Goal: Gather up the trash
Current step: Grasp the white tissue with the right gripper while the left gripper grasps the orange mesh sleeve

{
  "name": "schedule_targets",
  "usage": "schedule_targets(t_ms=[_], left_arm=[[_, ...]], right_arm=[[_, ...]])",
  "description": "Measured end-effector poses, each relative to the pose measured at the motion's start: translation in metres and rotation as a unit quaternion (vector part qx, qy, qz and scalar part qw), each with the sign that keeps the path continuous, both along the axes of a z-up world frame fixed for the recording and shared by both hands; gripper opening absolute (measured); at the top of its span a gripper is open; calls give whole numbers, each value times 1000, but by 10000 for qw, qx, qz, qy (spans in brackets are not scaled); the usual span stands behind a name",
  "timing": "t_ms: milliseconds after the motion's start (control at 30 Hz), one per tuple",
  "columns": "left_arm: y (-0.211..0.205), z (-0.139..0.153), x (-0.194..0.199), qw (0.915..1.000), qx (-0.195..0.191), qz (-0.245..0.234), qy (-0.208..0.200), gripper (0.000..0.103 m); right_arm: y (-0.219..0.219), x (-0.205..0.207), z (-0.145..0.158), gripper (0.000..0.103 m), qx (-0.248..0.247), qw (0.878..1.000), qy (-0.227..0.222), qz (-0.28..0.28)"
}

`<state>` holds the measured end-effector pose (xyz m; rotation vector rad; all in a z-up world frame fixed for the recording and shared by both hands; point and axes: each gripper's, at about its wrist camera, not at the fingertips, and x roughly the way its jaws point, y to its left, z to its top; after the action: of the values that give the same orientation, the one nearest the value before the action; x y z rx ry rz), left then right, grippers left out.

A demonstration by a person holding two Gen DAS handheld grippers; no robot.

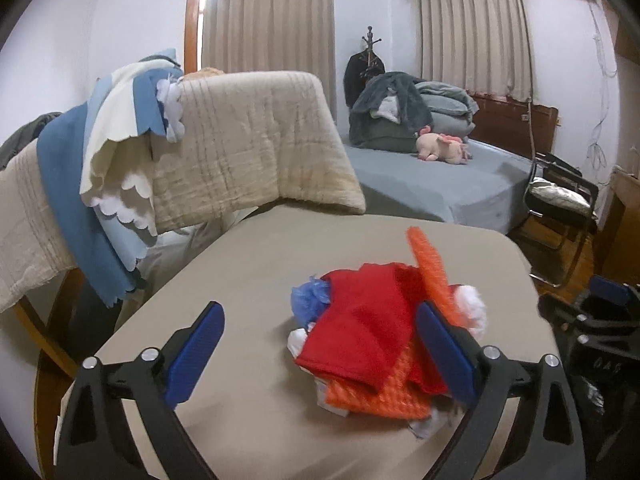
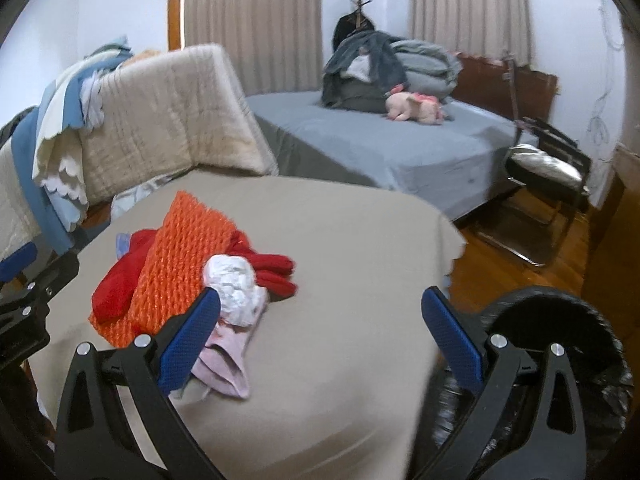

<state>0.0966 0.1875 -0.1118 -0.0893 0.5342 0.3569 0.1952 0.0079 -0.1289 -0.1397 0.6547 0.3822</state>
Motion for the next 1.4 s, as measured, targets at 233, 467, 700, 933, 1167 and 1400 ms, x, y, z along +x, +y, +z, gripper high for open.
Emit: schedule_targets(t_ms=[233, 467, 700, 933, 1167, 1400], left_arm=[[19, -14, 15, 9998, -121, 76, 107, 89], [24, -17, 21, 9997, -205, 22, 147, 87], [12, -14, 26, 9991, -323, -228, 155, 77], [-11, -9, 31, 9973, -407, -597, 165, 68], [-37, -15, 42, 9940, -445, -944, 339, 59], [-58, -35, 60, 9896, -458, -1133, 754, 33]], right_arm=[[36, 23, -20, 87, -112, 9990, 197, 387], [51, 38, -39, 60, 126, 9935, 702, 892], [58, 38, -42, 24, 448, 9845, 985, 1377], [39, 31, -28, 22, 601, 9866, 865, 1248], [8, 32, -20, 22, 512, 9912, 734, 977], [-21, 35, -23, 22, 543, 9929, 778, 724]])
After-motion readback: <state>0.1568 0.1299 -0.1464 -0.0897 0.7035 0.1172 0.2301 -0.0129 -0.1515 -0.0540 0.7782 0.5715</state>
